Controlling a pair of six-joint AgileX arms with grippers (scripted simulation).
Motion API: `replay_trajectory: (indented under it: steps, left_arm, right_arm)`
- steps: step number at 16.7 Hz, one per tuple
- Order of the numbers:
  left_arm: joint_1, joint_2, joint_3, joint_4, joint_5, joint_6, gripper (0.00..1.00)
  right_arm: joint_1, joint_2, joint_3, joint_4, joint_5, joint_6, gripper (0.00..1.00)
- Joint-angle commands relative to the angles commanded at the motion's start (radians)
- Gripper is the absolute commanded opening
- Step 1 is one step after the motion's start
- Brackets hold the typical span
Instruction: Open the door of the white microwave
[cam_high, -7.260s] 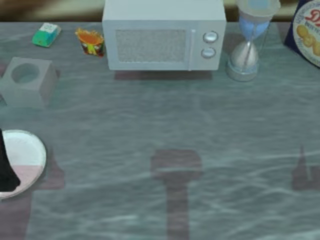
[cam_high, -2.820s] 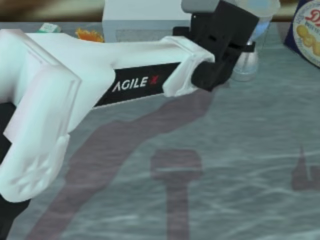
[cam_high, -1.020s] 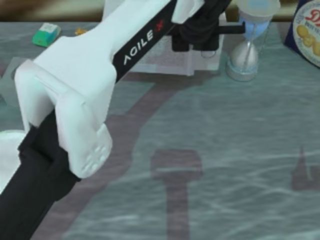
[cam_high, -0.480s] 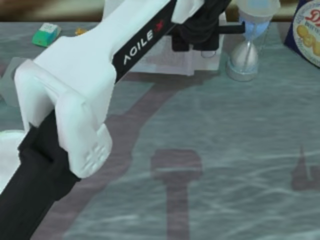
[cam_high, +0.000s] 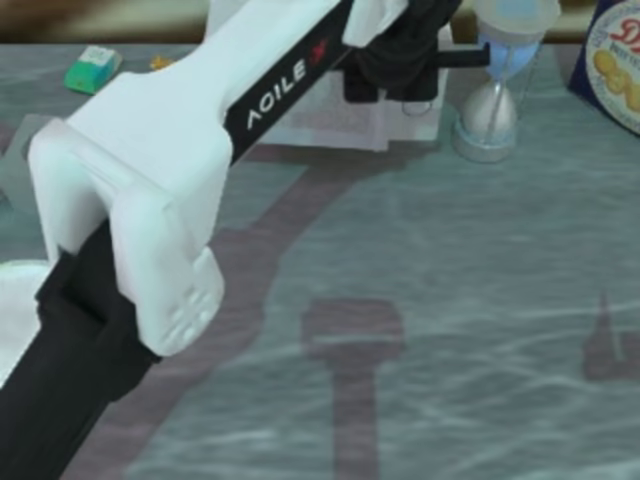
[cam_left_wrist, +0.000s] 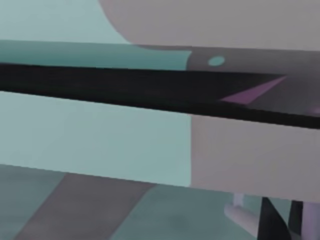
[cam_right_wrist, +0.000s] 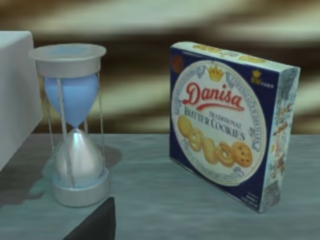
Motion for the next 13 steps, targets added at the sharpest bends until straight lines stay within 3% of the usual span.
replay_trajectory:
  steps: [9, 13]
  left_arm:
    - [0.01, -0.197, -0.378, 0.194, 0.024, 0.073, 0.0]
    - [0.01, -0.228, -0.429, 0.227, 0.03, 0.086, 0.0]
  right_arm:
    - [0.0, 0.0, 0.0, 0.0, 0.0, 0.0, 1.0]
    - [0.0, 0.0, 0.0, 0.0, 0.0, 0.0, 1.0]
